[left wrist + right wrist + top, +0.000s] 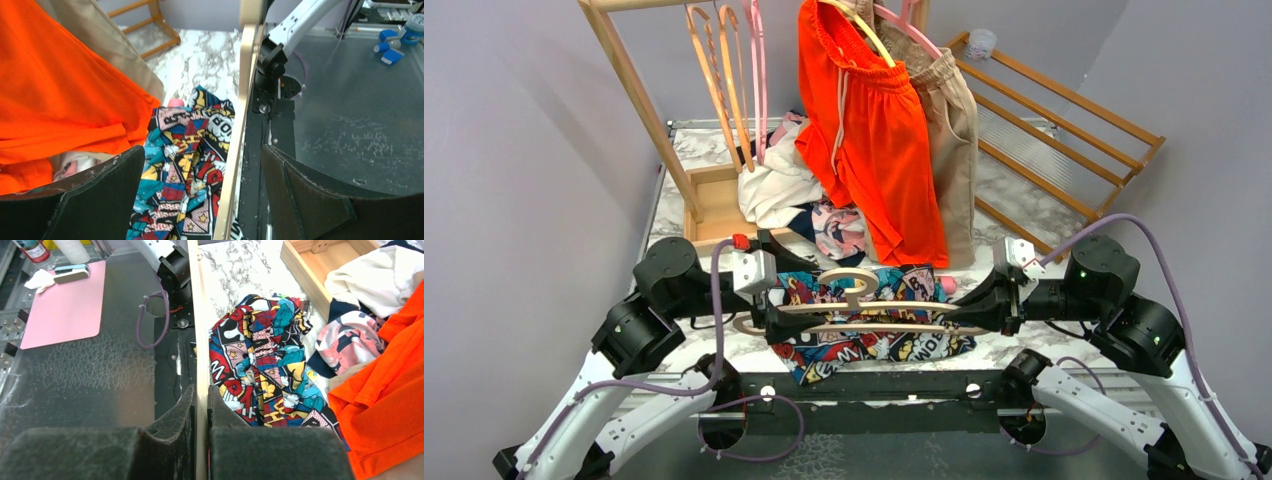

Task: Place the shorts on the hanger
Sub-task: Pick up the hanger from the clothesline.

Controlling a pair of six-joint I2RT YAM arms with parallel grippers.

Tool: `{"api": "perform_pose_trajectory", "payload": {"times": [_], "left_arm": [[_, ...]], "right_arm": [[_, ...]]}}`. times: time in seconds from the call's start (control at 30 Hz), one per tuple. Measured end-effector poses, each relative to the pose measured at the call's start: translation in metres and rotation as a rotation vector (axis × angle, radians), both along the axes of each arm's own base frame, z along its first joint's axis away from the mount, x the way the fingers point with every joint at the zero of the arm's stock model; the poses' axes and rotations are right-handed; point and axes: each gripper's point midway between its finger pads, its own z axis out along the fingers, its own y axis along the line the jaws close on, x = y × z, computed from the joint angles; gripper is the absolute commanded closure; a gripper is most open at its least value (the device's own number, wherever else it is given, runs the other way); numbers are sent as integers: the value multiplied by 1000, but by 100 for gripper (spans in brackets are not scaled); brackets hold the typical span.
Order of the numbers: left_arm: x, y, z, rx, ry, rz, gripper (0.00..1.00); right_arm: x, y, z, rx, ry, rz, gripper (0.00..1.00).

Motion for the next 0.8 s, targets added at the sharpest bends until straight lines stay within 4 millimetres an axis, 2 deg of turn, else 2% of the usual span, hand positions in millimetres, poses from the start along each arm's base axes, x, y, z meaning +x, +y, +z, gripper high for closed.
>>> {"api": "perform_pose_trajectory", "payload": {"times": [0.17, 0.27, 0.37, 0.5, 0.57, 0.6, 0.63, 0.67, 0.73, 0.77, 0.8], "left_arm": [[5, -4, -28, 60, 56, -1, 20], [6, -5, -36, 78, 69, -2, 24], [6, -5, -38, 86, 67, -3, 33], [7, -4, -39, 91, 55, -5, 50], [7, -4, -39, 92, 48, -6, 62], [8, -5, -40, 93, 47, -7, 75], [8, -5, -40, 94, 45, -7, 94], [8, -5, -41, 96, 50, -7, 100], [5, -5, -44, 103, 51, -25, 100], [4, -5, -46, 105, 49, -30, 100], [3, -4, -46, 106, 50, -30, 100]], "right_arm": [[2, 0, 1, 2, -20, -3, 99], [2, -1, 1, 0, -28, -5, 99], [3, -1, 1, -1, -33, -6, 99], [3, -1, 1, -1, -33, -7, 99], [3, 0, 1, -1, -32, -7, 99], [3, 0, 1, -2, -32, -7, 99], [4, 0, 0, -3, -31, -7, 99], [4, 0, 0, -4, -29, -7, 99], [8, 0, -1, -12, -28, -22, 99], [9, 0, -2, -17, -26, -28, 94], [10, 1, -3, -21, -23, -29, 83]]}}
